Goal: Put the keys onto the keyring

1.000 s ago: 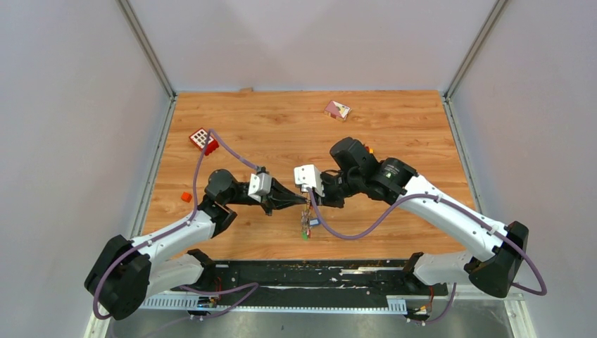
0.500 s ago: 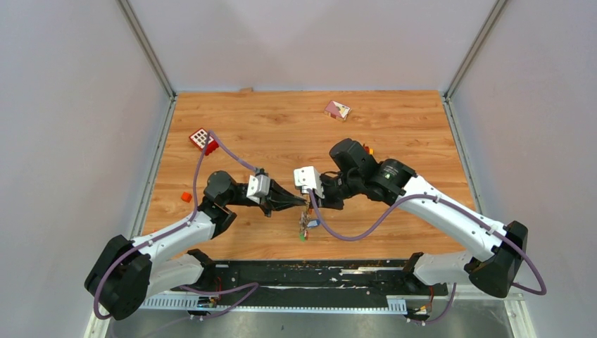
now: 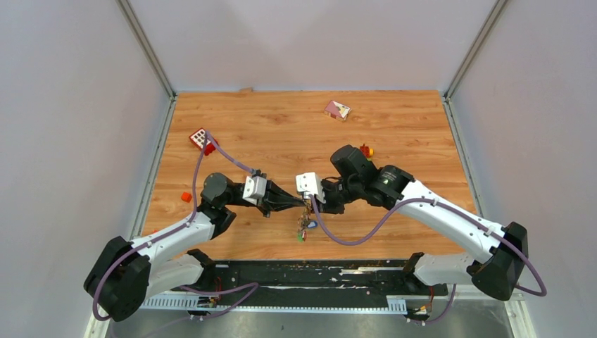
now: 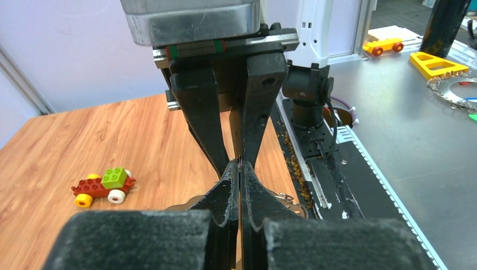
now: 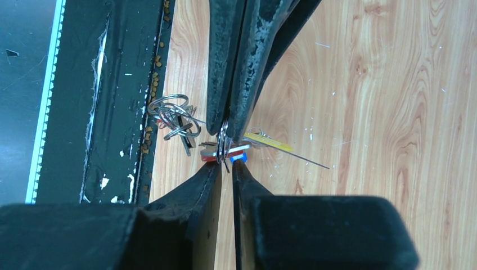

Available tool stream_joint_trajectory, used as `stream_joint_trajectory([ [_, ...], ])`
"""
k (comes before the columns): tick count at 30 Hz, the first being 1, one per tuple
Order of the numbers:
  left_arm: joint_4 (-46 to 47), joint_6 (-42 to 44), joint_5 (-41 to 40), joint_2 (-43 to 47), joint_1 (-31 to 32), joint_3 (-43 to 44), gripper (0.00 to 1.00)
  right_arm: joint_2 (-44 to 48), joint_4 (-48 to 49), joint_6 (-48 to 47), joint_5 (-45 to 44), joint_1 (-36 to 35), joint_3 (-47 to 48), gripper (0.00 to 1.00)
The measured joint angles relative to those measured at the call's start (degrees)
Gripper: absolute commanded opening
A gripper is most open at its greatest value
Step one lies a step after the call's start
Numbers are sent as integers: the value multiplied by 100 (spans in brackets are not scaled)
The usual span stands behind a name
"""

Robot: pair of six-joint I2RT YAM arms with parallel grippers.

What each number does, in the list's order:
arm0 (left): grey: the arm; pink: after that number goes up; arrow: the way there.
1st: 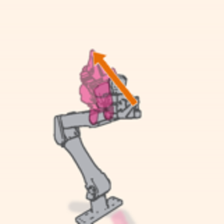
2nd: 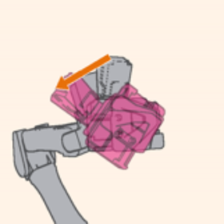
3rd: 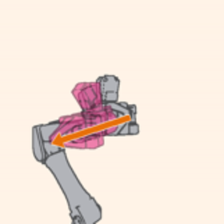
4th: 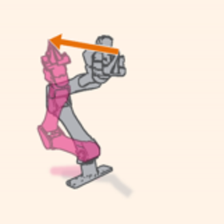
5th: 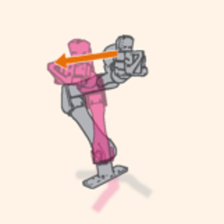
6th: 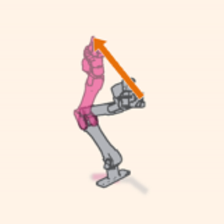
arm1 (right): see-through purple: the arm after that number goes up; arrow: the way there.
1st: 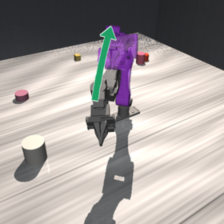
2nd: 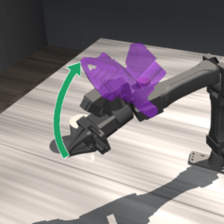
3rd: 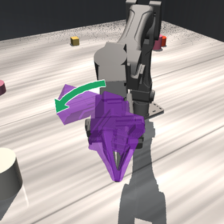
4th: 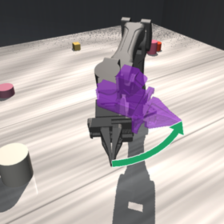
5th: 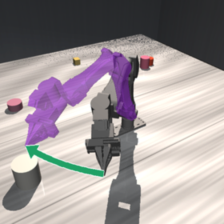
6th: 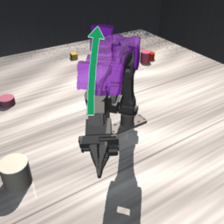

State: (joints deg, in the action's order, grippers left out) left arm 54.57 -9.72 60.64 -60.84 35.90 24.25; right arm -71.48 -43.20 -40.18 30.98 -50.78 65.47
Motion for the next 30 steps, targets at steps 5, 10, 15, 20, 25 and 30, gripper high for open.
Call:
stream_joint_trajectory([
  [5,55,-28,22,0,-7,0,0,46,92,-2,7,35,-101,21],
  [10,57,-28,22,0,-39,0,0,310,111,-24,20,151,-101,37],
  [15,101,-79,4,0,-44,0,0,697,212,-39,155,238,-87,43],
  [20,234,-170,-44,0,-44,-2,0,595,291,-13,361,245,0,45],
  [25,254,-199,-76,0,-44,-22,0,396,367,31,481,245,61,39],
  [30,254,-199,-79,0,-44,-22,0,315,387,94,612,245,138,34],
])
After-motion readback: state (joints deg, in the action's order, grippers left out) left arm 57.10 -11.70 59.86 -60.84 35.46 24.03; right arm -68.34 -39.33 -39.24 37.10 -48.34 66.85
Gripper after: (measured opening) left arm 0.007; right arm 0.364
